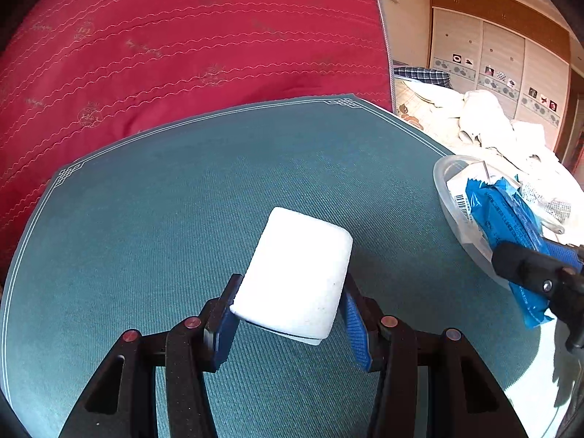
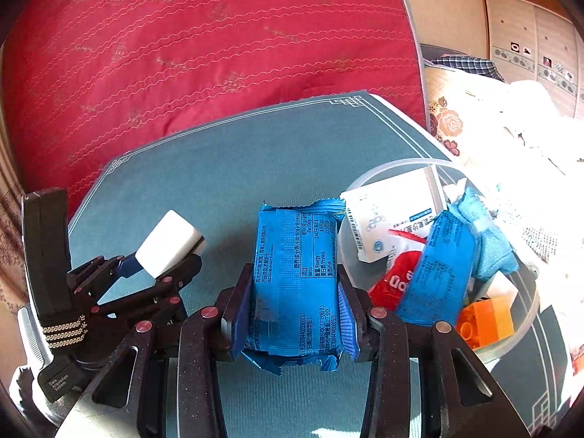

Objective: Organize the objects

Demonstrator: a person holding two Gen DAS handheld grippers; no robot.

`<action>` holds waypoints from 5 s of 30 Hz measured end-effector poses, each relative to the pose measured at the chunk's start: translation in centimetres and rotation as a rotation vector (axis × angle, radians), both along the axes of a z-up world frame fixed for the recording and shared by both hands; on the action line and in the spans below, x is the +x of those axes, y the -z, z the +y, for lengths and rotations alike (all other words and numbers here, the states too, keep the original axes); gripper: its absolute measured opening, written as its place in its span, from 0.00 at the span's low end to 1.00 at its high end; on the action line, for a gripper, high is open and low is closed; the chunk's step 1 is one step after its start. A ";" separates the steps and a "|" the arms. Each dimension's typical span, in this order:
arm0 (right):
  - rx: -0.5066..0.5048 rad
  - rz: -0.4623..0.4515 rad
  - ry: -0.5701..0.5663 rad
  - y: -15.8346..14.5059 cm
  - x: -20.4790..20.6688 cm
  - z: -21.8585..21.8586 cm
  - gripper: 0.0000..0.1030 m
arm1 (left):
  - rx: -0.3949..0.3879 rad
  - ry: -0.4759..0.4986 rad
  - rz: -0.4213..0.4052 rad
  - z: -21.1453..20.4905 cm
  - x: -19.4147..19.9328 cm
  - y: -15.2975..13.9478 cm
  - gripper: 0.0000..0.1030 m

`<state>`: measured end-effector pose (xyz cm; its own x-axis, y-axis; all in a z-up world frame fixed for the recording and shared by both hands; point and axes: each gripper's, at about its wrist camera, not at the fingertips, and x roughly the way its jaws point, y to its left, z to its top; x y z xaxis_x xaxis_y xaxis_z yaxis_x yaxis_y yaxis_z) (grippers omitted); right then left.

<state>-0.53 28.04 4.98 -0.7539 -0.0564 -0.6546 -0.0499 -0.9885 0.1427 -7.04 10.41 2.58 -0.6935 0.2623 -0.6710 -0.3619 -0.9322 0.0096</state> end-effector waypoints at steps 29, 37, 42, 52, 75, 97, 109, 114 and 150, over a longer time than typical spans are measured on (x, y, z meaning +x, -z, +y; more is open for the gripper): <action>0.113 0.080 0.303 -3.1 0.2 10.8 0.43 | -0.030 0.032 0.011 1.5 1.3 0.5 0.52; 0.111 0.111 0.291 -3.7 1.5 10.2 0.43 | -0.030 0.032 0.011 1.5 1.3 0.5 0.52; 0.141 0.134 0.292 -4.3 2.9 10.1 0.49 | -0.032 0.043 0.014 1.6 1.4 0.5 0.52; 0.162 0.100 0.277 -3.1 5.3 10.8 0.56 | -0.021 0.091 -0.007 2.4 1.4 0.3 0.53; 0.083 0.150 0.290 -2.5 8.3 16.0 0.57 | -0.065 0.307 0.086 14.0 1.8 -3.8 0.54; 0.054 0.106 0.347 -1.0 8.2 17.6 0.57 | -0.023 0.392 0.072 16.3 0.3 -3.7 0.84; 0.041 0.093 0.331 -1.4 8.6 15.7 0.68 | 0.053 0.338 0.092 12.4 2.4 -5.2 1.00; 0.035 0.054 0.279 -1.2 8.5 13.8 0.81 | 0.039 0.319 0.092 11.7 3.3 -5.6 1.00; 0.261 -0.022 0.299 -0.9 8.2 7.5 0.98 | -0.078 0.232 0.176 11.2 7.0 -6.8 1.00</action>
<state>7.65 35.53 5.86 -0.6974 0.3339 -0.6342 -0.3411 -0.9328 -0.1160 -0.08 21.66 9.41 -0.7284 0.3800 -0.5701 -0.5516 -0.8188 0.1590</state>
